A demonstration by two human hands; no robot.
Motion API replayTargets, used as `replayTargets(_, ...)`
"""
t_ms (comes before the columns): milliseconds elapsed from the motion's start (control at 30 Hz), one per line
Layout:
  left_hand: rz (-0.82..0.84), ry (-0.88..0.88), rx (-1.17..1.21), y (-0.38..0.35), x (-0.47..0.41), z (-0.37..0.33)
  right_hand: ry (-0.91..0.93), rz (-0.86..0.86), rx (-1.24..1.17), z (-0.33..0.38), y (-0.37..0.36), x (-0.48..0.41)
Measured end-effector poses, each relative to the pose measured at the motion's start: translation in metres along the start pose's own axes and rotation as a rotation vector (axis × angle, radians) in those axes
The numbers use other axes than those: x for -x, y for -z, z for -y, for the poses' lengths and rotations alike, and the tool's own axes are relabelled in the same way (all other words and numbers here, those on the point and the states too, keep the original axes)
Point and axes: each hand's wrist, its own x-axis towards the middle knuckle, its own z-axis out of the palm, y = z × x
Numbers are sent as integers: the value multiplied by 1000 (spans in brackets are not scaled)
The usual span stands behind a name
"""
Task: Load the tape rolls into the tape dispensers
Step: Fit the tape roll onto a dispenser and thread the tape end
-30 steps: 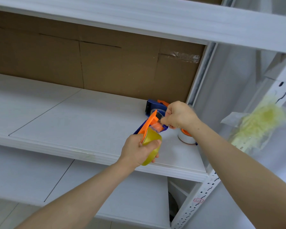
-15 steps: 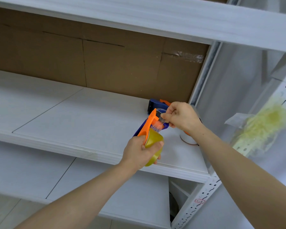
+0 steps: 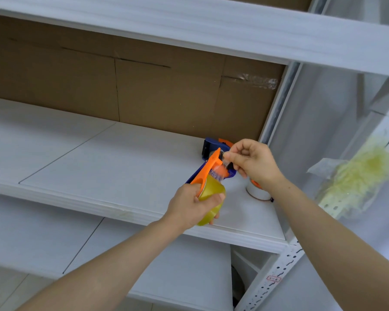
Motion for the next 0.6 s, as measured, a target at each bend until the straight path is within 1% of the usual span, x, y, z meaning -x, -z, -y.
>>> replayTargets(100, -9, -8, -58, -1, 1, 6, -157, 39, 26, 6, 7, -3)
replayTargets(200, -11, -19, -131, -2, 2, 6, -258, 76, 170, 14, 12, -6)
replayTargets(300, 2, -34, -176, -3, 2, 4, -219, 83, 252, 17, 14, -8)
replayTargets(433, -10, -19, -100, -1, -2, 1, -98, 68, 170, 14, 12, -3)
replayTargets(500, -10, -17, -95, 0, -2, 0, -110, 59, 123, 12, 12, -1)
replayTargets(600, -11, -8, -68, 0, 0, -1, -139, 67, 115, 12, 14, 0)
